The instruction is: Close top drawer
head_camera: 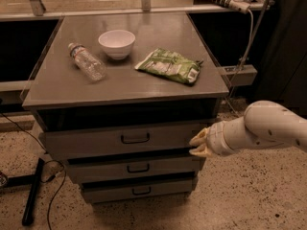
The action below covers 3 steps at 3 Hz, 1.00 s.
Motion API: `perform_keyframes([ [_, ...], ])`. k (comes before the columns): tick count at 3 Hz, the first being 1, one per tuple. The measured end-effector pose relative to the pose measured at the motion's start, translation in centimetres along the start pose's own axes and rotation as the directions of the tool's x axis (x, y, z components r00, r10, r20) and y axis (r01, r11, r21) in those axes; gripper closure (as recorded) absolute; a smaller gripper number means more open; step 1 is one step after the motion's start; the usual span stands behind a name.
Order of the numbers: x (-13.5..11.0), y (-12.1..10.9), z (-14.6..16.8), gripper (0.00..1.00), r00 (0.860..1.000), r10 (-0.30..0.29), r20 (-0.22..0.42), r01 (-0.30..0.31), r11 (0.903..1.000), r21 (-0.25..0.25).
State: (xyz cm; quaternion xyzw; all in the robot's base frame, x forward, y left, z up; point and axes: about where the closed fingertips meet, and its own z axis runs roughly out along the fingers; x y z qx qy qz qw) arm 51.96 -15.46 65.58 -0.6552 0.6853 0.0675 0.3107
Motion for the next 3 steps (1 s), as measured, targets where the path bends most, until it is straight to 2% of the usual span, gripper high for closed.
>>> perform_keyframes([
  [1, 0.00, 0.00, 0.00, 0.14, 1.000, 0.000, 0.000, 0.000, 1.0000, 0.000],
  [2, -0.46, -0.46, 0.34, 0.00, 1.000, -0.014, -0.001, 0.014, 0.9999, -0.005],
  [3, -0.47, -0.47, 0.35, 0.00, 1.000, -0.015, -0.001, 0.015, 0.9999, -0.005],
])
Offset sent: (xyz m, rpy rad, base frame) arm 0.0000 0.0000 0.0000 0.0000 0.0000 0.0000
